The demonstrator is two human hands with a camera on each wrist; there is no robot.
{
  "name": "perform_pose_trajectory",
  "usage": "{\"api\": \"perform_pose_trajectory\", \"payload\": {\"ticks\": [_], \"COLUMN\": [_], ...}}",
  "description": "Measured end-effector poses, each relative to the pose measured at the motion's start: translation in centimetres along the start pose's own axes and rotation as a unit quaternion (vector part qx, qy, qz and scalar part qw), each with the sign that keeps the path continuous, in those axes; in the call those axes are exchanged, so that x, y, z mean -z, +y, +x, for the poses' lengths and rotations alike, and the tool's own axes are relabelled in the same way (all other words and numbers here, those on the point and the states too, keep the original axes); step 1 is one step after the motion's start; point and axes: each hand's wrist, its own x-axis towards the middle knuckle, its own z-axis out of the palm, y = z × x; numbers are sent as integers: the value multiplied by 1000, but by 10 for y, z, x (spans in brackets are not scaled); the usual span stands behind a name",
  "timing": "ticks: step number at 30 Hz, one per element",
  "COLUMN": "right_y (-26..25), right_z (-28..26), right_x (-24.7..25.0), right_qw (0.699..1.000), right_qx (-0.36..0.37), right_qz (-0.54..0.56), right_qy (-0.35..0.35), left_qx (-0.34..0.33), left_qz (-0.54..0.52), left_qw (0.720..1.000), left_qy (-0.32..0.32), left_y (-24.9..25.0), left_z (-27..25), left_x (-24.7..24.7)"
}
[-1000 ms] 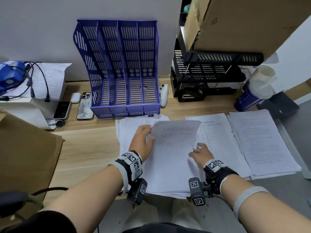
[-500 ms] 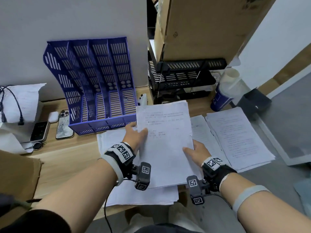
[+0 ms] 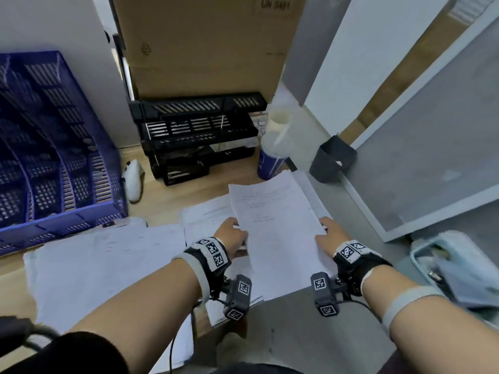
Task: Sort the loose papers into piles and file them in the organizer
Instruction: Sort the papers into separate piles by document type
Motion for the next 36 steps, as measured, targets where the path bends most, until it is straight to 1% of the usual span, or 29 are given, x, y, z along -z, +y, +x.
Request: {"api": "perform_pose_trajectory", "payload": {"ticks": [3, 7, 9, 12, 13, 15, 17, 18, 20, 21, 23, 24, 25, 26, 27, 28, 30, 31, 33, 36], "right_y": [18, 25, 21, 8, 2, -16, -38, -50, -71, -81, -95, -100, -105, -108, -114, -120, -132, -138, -151, -168], "right_z": [26, 42, 48, 51, 50, 42, 29, 21, 2, -8, -28, -37, -47, -55, -63, -70, -80, -83, -88, -100], "right_x": [28, 50, 50, 33, 22, -3, -35, -52, -88, -104, -138, -153, -167, -180, -192, -202, -219, -228, -245, -270], "right_qw": [999, 997, 995, 994, 996, 997, 994, 986, 962, 950, 919, 903, 894, 892, 895, 900, 910, 920, 932, 937], "right_qx": [-27, -42, -39, -15, -5, 13, 25, 27, 14, 10, -2, -17, -25, -28, -22, -10, 10, 22, 50, 81], "right_qz": [-21, -21, -7, -20, 3, 56, 98, 133, 167, 159, 150, 152, 139, 121, 101, 90, 84, 73, 45, 11], "right_qy": [32, 66, 87, 104, 94, 42, -46, -101, -214, -268, -364, -403, -426, -435, -435, -426, -406, -384, -357, -340], "left_qx": [15, 19, 22, 5, -2, -12, -19, -21, -19, -10, 33, 63, 91, 113, 131, 142, 129, 115, 92, 72], "left_qz": [-11, -3, -4, 17, 22, 33, 57, 77, 126, 149, 200, 227, 246, 252, 246, 233, 212, 208, 199, 179], "left_qw": [1000, 998, 999, 1000, 999, 996, 985, 976, 950, 934, 893, 872, 856, 850, 854, 865, 895, 905, 915, 922], "left_qy": [-22, -56, -44, 9, 31, 84, 161, 204, 285, 326, 402, 430, 446, 448, 439, 420, 371, 353, 338, 334], "left_y": [6, 12, 13, 9, 6, 0, -9, -14, -29, -38, -54, -62, -71, -77, -85, -92, -105, -112, -122, -131], "left_z": [15, 22, 23, 24, 24, 19, 10, 3, -13, -22, -42, -52, -61, -71, -79, -86, -97, -101, -107, -115], "left_x": [-33, -53, -51, -30, -19, 8, 41, 60, 99, 119, 157, 174, 190, 205, 218, 229, 248, 255, 270, 293]}}
